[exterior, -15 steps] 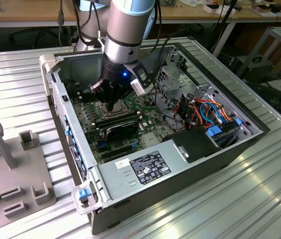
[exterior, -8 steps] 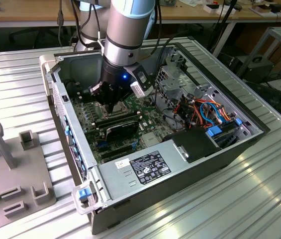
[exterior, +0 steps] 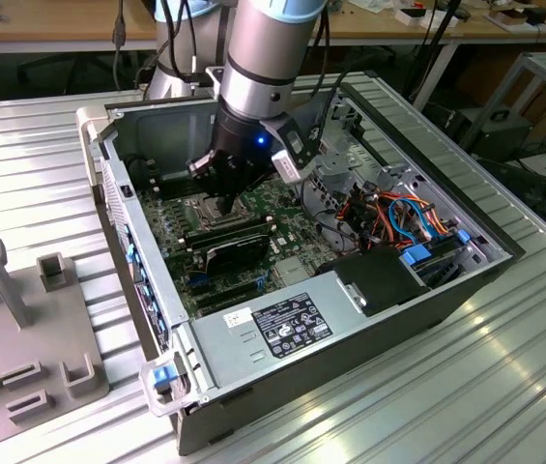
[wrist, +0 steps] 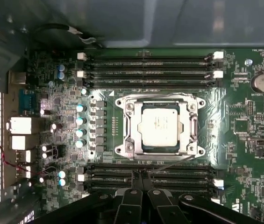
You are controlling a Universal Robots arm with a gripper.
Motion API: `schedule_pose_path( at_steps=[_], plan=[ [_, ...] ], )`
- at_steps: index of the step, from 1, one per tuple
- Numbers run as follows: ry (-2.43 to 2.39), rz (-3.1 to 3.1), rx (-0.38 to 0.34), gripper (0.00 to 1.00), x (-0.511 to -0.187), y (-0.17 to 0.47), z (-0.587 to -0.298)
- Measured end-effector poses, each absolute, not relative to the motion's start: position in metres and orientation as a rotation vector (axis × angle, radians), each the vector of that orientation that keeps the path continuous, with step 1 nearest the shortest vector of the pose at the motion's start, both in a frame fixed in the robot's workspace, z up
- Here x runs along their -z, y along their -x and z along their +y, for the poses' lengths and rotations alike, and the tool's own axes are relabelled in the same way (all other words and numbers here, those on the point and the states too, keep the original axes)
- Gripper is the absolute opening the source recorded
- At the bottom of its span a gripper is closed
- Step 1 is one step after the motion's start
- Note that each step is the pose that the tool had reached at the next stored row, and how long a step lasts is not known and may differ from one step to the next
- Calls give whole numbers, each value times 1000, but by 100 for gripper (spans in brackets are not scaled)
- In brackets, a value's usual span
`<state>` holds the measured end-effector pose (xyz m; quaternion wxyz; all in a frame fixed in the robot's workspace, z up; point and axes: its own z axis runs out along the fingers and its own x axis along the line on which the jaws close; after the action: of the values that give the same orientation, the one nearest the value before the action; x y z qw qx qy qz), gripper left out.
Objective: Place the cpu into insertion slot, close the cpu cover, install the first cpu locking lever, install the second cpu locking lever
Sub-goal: 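Install the second cpu locking lever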
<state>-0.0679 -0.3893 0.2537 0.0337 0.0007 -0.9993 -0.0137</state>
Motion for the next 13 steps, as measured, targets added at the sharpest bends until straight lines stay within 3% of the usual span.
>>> schedule_pose_path(
  at_steps=[13],
  plan=[
    [-2,-3074,42,11,-245,76,-388]
  ],
)
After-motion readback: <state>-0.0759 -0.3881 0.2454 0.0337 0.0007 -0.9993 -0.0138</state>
